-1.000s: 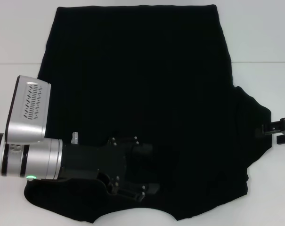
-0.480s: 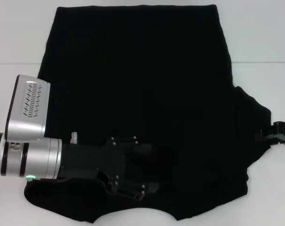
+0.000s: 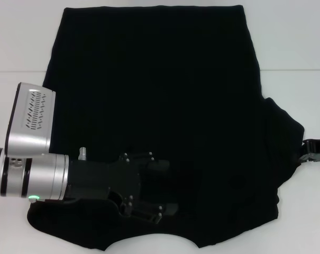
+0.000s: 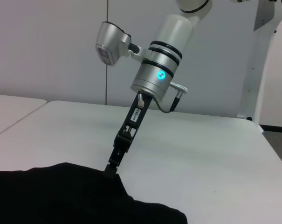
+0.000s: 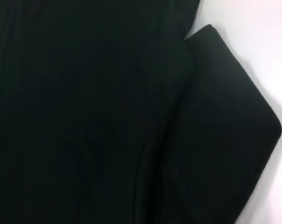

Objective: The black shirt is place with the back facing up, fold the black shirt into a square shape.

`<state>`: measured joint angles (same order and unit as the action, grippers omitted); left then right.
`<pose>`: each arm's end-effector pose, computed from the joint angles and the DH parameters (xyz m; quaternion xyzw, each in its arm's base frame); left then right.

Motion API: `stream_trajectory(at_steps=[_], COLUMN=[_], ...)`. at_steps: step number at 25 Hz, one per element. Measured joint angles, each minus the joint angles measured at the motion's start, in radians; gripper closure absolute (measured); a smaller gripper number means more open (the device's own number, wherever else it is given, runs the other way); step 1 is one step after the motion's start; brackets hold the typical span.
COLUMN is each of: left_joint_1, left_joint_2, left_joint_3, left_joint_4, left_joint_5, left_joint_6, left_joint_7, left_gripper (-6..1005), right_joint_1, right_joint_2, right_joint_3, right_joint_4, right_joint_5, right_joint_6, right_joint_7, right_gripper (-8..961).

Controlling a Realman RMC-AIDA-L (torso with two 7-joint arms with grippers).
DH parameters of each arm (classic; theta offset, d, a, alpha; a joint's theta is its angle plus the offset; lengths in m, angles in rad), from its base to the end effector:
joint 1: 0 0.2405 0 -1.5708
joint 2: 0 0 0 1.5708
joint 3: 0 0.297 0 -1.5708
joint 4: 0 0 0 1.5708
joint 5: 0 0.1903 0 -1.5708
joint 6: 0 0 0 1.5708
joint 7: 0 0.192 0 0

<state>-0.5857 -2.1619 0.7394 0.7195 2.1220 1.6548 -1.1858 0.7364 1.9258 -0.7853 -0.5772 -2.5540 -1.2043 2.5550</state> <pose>-0.2231 0.3244 -0.1018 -0.9744 -0.0610 -0.2109 0.0494 0.3436 0.4220 -0.0215 -0.7448 0.6275 -0.0079 0.2269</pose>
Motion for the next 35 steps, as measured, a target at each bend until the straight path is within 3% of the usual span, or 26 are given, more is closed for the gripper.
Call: stream_trajectory(at_steps=[8,21,30,35], left_joint_1=[0.0,0.003,0.004,0.004], left_joint_2=[0.001,-0.001,0.0,0.003], left_joint_3=[-0.001,-0.017,-0.018,-0.018], left_joint_4=[0.0,0.0,0.0,0.0], left_joint_5=[-0.006,-0.03,-0.025,-0.024], left_joint_6=[-0.007,-0.011,-0.012,-0.012], left_joint_7=[0.0,-0.025,-0.021,-0.02], left_gripper=[65,64,65,65], right_joint_1=[-0.013,-0.097,-0.172,-0.196], right_joint_2=[-0.002,-0.002,0.05,0.059], right_joint_3=[0.013,0.18,0.245,0.269], right_joint_4=[-0.004,-0.062,-0.157,-0.175], right_joint_5=[0.0,0.051,0.068,0.07], right_joint_6=[0.019,-0.02,-0.063,-0.07], right_joint_7=[-0.008,-0.134,-0.141,-0.141], right_gripper=[949,947,946,945])
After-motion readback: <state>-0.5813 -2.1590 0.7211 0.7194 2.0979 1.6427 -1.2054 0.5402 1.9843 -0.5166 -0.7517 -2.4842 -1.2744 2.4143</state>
